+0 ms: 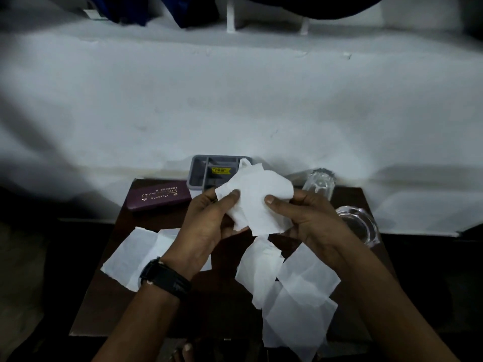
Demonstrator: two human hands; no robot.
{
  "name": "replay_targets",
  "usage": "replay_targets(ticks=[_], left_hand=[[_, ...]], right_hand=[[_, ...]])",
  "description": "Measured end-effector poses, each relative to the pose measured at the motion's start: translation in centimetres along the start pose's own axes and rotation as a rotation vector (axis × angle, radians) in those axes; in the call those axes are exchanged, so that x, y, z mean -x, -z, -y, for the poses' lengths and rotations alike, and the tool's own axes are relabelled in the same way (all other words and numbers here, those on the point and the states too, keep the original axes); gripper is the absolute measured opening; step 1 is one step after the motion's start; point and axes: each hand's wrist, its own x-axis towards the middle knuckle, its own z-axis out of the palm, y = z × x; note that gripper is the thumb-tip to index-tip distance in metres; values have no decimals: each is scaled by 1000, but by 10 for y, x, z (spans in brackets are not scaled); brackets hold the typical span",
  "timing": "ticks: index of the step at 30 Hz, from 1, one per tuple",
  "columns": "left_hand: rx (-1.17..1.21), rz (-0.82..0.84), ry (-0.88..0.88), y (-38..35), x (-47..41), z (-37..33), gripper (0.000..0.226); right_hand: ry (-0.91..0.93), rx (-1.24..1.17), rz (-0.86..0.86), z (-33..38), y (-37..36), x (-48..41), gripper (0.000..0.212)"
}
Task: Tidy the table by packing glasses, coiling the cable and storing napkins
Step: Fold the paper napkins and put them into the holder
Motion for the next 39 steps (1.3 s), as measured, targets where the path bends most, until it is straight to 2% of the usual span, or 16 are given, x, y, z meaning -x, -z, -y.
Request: replay_targets(ticks=[6,10,13,14,17,21,24,27,30,34,39], left_hand=[[22,75,-67,0,3,1,18],[80,117,0,0,3,-1,16],[114,105,45,0,2,-3,48],[95,89,42,0,3,-3,51],[67,76,44,1,2,-1,41],[117,32,65,3,0,0,35],[169,10,100,5,0,0,20],[347,95,121,6,5,-7,32],[446,169,88,3,9,-10,45],[371,87,73,-5,9,-2,47],[336,21,23,-3,5,3,46]], right_hand=[[-45,27,-24,-3,-4,0,28],[140,196,-62,-1,-5,2,20],[279,380,-4,2,-6,3,27],[308,420,11,2,-6,3,28],[323,445,52,3,-5,5,34],[309,390,91,4,1,6,36],[279,267,69,12,19,7,34],[233,12,66,22,42,9,38],[172,-168,-46,24,55,7,40],[96,-269,-108,20,50,3,37],[96,-265,0,29,29,13,35]])
